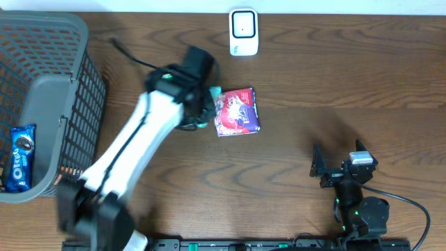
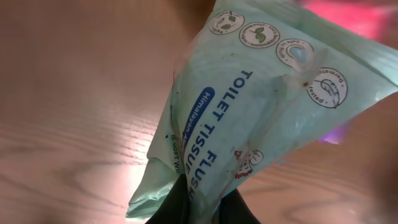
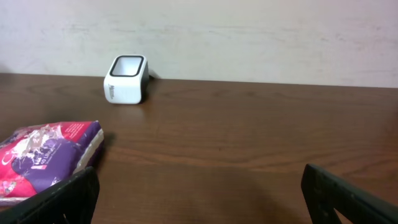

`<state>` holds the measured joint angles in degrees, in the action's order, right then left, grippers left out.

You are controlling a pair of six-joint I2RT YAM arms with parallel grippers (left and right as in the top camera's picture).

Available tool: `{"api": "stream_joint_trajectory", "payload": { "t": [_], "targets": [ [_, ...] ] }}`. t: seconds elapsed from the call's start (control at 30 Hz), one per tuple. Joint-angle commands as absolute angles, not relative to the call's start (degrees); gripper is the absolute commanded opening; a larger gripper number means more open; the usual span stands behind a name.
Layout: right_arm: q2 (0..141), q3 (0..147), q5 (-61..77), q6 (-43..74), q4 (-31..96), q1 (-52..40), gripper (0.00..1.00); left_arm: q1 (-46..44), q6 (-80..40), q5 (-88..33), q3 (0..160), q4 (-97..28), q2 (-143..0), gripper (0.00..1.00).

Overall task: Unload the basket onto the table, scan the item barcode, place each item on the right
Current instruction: 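Carry the green tissue pack out and set it left of the pink package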

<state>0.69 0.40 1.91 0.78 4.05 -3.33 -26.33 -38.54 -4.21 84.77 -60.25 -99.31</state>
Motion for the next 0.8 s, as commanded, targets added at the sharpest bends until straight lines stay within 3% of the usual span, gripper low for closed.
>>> {"api": "stream_joint_trajectory", "payload": {
  "t": [0.0, 0.33, 0.77],
  "targets": [
    [0.4, 0.3, 1.8, 0.1, 4.3, -2.8, 0.99, -28.0, -45.9, -1.8, 84.6, -60.7, -106.1, 0.07],
    [0.4, 0.3, 1.8, 0.1, 4.3, -2.8, 0.99, -29.0, -50.3, -2.9, 84.6, -56.1, -118.4, 0.07],
    [0.4, 0.3, 1.8, 0.1, 4.3, -2.8, 0.99, -30.4, -49.0, -3.8, 84.6, -38.8, -119.3, 0.08]
  ]
}}
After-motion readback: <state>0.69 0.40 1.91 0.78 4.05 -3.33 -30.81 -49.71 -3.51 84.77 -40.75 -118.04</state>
